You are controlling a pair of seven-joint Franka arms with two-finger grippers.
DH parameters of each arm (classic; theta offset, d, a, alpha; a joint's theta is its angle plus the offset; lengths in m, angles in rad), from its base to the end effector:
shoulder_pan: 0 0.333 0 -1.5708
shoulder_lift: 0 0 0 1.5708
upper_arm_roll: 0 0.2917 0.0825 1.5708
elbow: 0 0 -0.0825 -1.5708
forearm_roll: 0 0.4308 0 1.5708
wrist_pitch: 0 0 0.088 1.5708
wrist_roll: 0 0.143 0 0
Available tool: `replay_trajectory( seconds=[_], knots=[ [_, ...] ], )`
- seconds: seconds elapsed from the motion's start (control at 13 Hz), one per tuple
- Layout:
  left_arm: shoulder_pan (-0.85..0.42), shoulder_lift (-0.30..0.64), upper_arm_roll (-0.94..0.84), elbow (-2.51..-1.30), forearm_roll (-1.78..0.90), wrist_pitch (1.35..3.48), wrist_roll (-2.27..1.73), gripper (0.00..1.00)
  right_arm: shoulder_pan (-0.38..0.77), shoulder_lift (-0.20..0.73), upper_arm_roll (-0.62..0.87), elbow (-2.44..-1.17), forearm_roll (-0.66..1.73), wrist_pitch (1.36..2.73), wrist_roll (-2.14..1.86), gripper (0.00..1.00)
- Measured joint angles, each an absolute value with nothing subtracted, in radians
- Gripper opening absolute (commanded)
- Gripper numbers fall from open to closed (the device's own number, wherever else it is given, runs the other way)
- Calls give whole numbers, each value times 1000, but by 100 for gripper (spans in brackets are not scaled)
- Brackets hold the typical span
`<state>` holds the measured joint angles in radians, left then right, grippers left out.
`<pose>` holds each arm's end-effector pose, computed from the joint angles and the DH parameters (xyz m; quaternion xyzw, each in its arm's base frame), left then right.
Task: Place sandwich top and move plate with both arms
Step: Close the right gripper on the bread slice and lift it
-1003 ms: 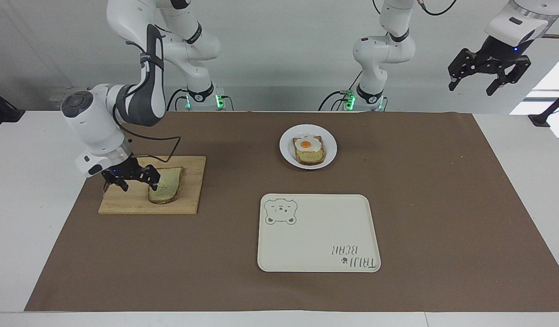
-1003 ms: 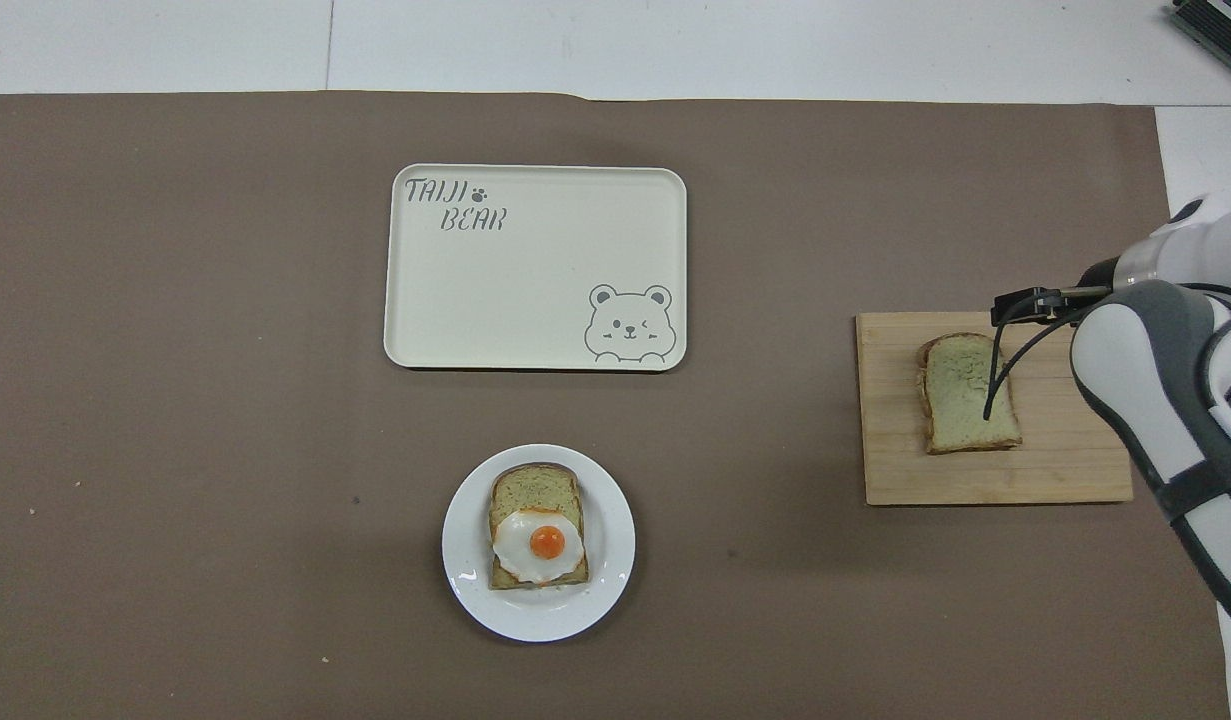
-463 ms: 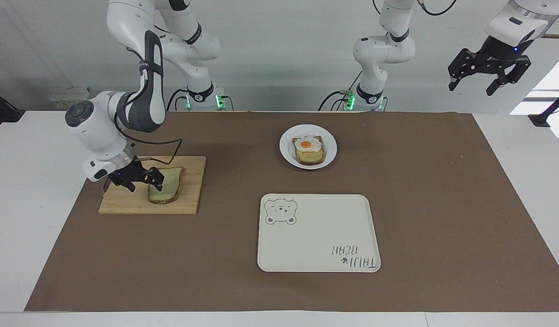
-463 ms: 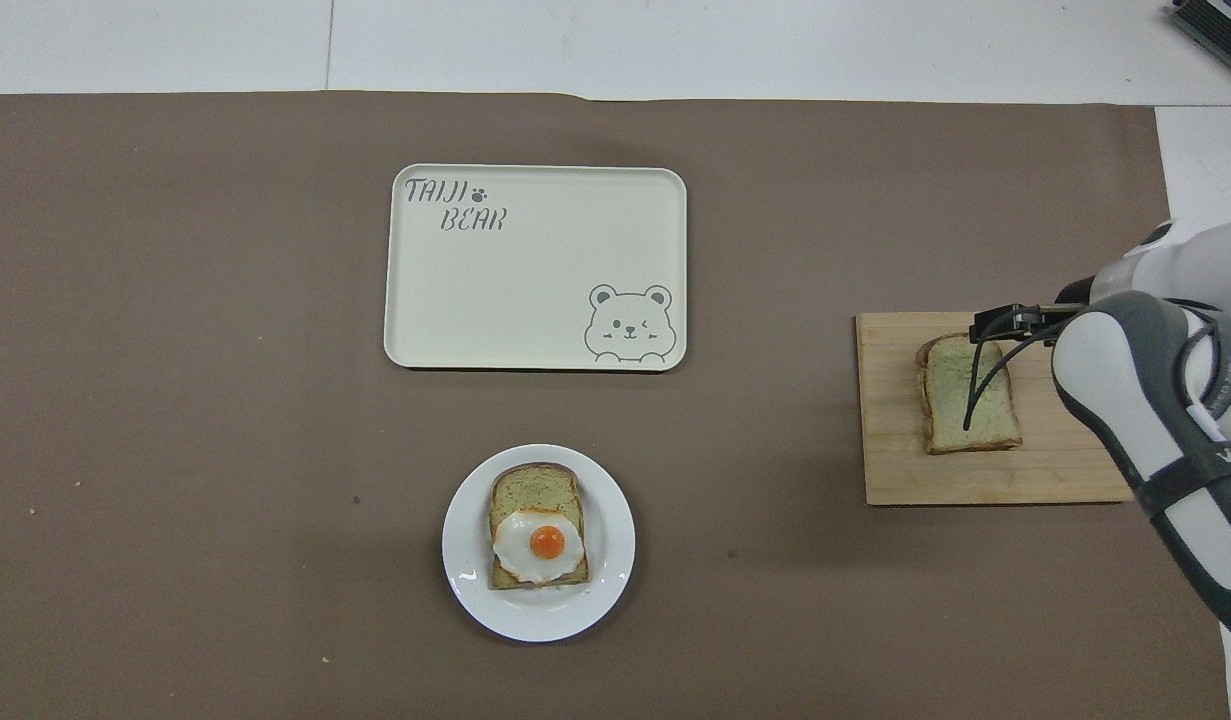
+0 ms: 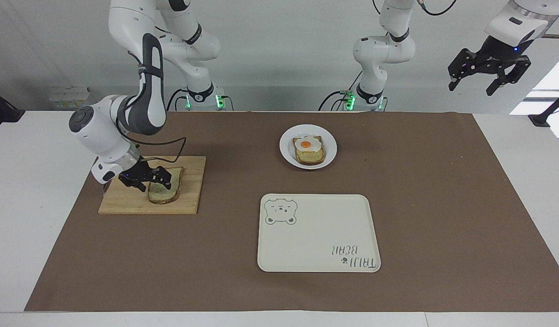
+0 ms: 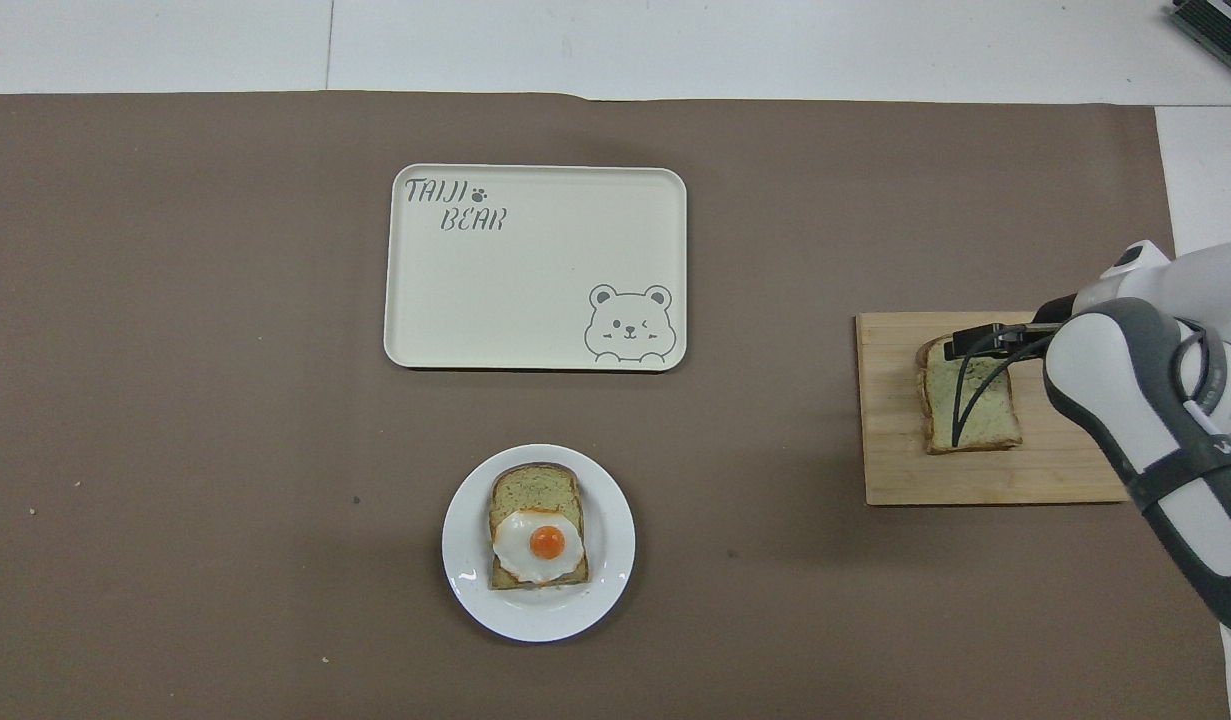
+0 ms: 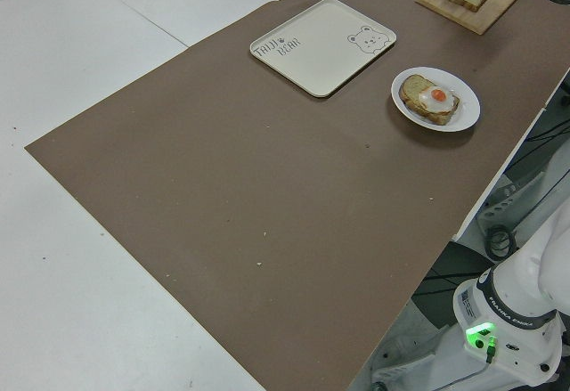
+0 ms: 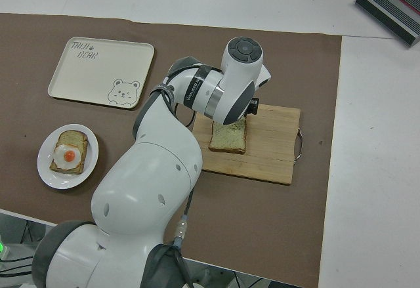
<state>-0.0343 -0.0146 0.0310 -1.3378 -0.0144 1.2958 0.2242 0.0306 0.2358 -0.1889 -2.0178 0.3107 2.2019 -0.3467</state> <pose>0.5597 -0.0040 0.6661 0.9932 -0.1153 -0.0128 0.0086 0.6126 -0.0788 0.2463 -0.9947 -0.0014 -0.0042 0.1032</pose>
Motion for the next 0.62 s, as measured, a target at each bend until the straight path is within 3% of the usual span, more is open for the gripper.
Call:
replay_trajectory(
  seconds=[0.62],
  knots=[
    [-34, -15, 31, -1338, -14, 1296, 224, 100, 9, 245, -193, -2097, 313, 2274, -392, 100]
  ],
)
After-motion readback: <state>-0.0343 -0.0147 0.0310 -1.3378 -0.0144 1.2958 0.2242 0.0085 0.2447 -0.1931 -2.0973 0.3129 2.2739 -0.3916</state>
